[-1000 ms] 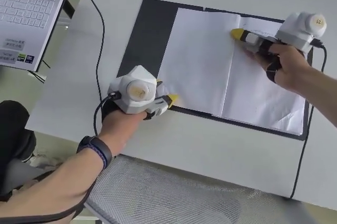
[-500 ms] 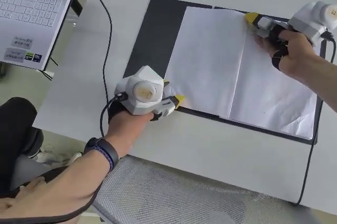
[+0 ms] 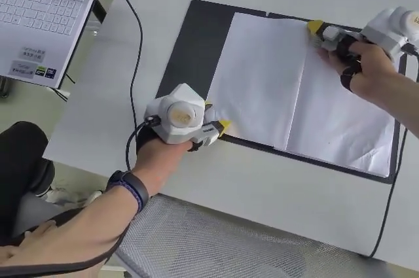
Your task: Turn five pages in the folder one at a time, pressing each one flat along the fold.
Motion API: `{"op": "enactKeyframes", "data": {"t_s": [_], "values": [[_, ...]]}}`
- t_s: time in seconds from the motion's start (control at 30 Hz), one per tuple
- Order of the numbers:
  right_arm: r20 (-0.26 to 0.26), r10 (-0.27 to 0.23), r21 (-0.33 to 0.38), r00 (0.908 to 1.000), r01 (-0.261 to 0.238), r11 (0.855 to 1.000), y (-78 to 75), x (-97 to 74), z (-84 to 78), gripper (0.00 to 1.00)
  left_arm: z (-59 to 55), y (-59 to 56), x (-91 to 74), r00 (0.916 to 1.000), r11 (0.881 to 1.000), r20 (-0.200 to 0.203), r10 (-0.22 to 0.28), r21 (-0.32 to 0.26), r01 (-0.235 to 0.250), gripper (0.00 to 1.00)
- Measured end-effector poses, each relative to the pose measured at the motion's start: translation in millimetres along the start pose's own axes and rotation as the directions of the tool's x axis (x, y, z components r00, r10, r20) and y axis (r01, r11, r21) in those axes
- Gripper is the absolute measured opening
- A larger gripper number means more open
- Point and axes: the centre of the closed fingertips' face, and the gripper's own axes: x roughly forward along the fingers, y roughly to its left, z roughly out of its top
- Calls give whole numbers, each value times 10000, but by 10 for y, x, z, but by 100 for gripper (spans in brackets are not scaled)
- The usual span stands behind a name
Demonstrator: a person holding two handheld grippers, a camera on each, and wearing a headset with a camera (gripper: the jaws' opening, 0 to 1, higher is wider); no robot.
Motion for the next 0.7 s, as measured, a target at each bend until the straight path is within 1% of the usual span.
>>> {"op": "enactKeyframes", "data": {"t_s": [0.1,0.13,0.23,0.27,0.37,0.4,0.43,0.53,0.57,0.63,0.67,0.7], "values": [[-487,201,-362,9986,-219,9991,39,-48,-119,0,13,-11,-20,10000,10000,2,-3,-1,3,31],[-791,278,-641,9965,-329,9974,72,-79,-191,0,17,-18,-26,10000,10000,-2,-11,22,11,31],[-1361,458,-1104,9896,-611,9920,140,-141,-348,0,20,-35,-32,10000,10000,-23,-65,54,65,32],[-1458,523,-1259,9879,-710,9895,176,-178,-405,0,19,-38,-32,10000,9999,-36,-68,80,68,33],[-1583,716,-1184,9848,-909,9888,220,-250,-512,0,21,-40,-33,10000,10000,-15,-60,42,60,33],[-1620,784,-1217,9837,-988,9876,271,-325,-605,0,21,-41,-33,10000,10000,-11,-58,29,58,33],[-1635,839,-1193,9830,-1042,9874,286,-354,-640,0,19,-39,-30,10000,10000,-13,-56,34,56,33],[-1801,1023,-1168,9783,-1245,9853,418,-480,-802,0,14,-41,-24,10000,10000,-10,-80,45,80,34],[-1902,1072,-1163,9759,-1308,9846,436,-491,-824,0,12,-39,-21,10000,10000,-10,-76,56,76,34],[-2270,1220,-1407,9662,-1565,9776,478,-526,-908,0,12,-35,-22,10000,10000,9,-64,46,64,34],[-2346,1285,-1419,9636,-1647,9761,477,-530,-920,0,13,-35,-22,10000,10000,18,-67,16,67,34],[-2256,1361,-1326,9647,-1688,9767,522,-563,-949,0,11,-31,-21,10000,10000,25,-62,0,62,34]]}}
